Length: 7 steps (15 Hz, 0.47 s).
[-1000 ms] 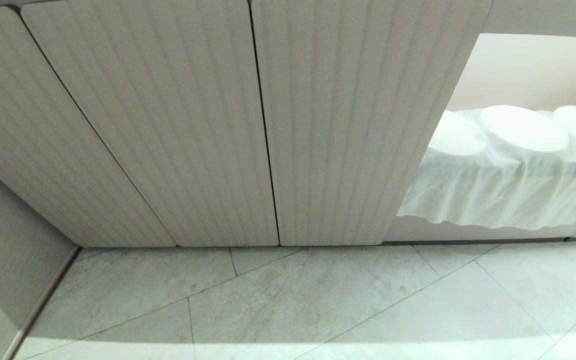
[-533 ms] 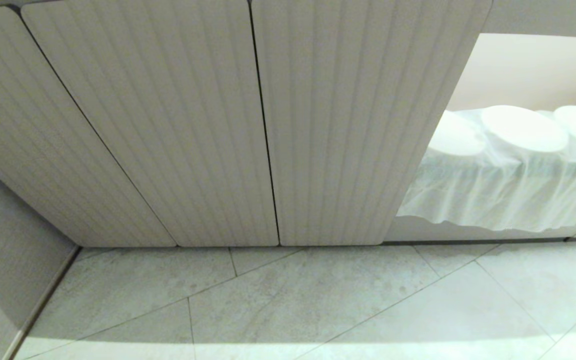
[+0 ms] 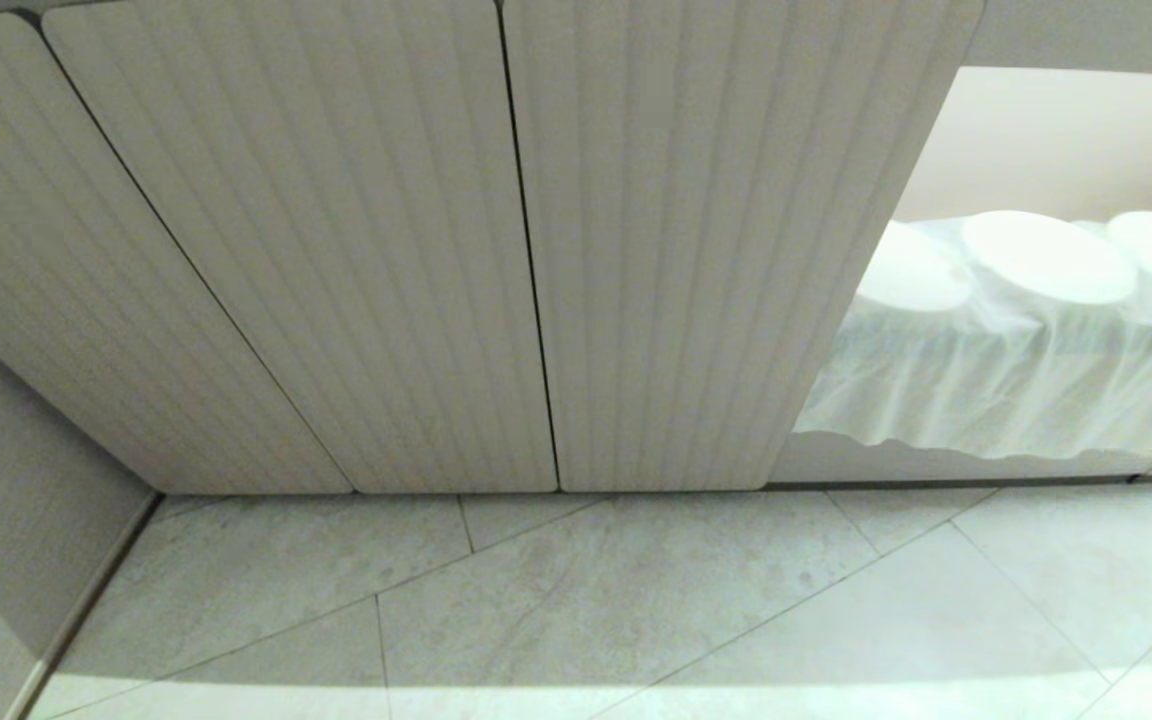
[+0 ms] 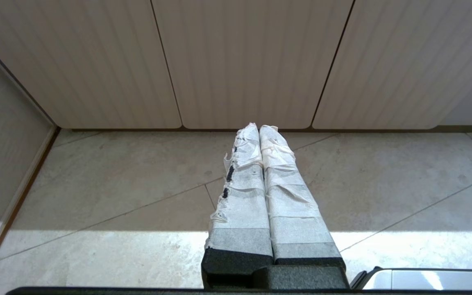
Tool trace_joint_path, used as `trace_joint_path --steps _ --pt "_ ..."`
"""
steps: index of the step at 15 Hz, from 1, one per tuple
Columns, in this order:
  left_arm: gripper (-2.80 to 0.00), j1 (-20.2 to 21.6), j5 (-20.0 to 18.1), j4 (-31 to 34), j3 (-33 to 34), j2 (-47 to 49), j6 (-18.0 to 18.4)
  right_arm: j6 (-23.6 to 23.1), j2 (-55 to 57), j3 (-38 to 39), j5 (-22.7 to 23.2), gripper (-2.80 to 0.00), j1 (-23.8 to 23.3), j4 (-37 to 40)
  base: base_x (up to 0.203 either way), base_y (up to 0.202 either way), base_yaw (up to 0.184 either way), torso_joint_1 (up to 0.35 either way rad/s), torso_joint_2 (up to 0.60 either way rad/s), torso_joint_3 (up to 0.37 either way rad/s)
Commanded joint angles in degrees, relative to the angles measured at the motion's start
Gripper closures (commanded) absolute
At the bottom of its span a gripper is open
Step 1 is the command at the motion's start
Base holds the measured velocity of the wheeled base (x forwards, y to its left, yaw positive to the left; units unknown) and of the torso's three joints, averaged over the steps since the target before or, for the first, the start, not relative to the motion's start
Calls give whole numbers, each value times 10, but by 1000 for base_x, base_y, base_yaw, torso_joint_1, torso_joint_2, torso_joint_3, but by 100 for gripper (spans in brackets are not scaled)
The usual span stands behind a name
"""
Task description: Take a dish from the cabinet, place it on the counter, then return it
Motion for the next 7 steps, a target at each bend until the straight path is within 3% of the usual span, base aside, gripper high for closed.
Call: trace_joint_path --steps 1,7 --pt "0 0 0 0 0 0 0 -1 1 1 -1 0 0 0 0 0 0 0 0 0" --pt "0 1 1 0 0 0 0 4 1 1 0 0 0 0 0 0 0 0 0 0"
